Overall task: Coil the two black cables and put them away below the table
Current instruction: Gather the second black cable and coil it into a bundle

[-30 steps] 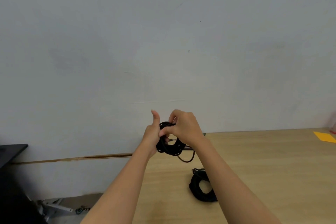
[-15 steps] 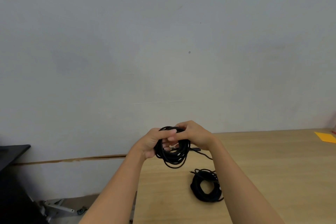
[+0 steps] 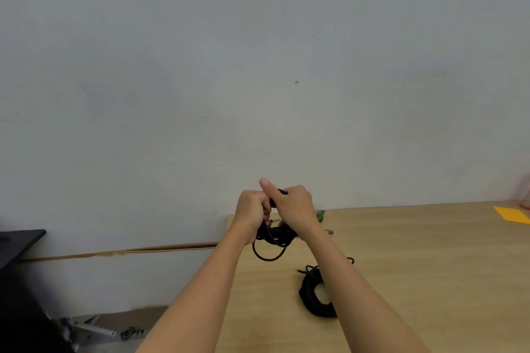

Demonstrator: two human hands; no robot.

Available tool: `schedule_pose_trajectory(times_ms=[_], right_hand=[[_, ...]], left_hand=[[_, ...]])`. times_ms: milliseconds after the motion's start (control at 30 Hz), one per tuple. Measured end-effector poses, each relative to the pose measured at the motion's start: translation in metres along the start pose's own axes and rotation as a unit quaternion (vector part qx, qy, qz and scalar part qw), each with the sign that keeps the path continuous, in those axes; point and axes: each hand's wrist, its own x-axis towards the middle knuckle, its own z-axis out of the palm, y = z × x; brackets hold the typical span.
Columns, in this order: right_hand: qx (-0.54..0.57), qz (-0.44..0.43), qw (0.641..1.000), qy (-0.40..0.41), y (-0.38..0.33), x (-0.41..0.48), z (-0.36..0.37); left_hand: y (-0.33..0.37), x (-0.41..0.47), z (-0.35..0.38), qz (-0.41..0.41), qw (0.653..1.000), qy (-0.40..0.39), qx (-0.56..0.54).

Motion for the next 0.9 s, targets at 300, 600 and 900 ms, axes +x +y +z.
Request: schedule_pose_trajectory(times_ms=[300, 600, 900], right_hand=[[0.124, 0.091, 0.986, 0.064, -0.010, 0.011, -0.025], [0.317, 0.157, 0.911, 0.210, -0.009, 0.017, -0.044], [0.294, 0.158, 0.917, 0.217, -0.003, 0.015, -0.044]], left_hand=[[-0.018, 0.005, -0.021, 0.027, 0.975, -0.210, -0.074], [-0.040, 0.011, -0.049, -0.030, 0.982, -0.150, -0.110], [-0.030, 0.019, -0.053, -0.038, 0.999, -0.023, 0.023]])
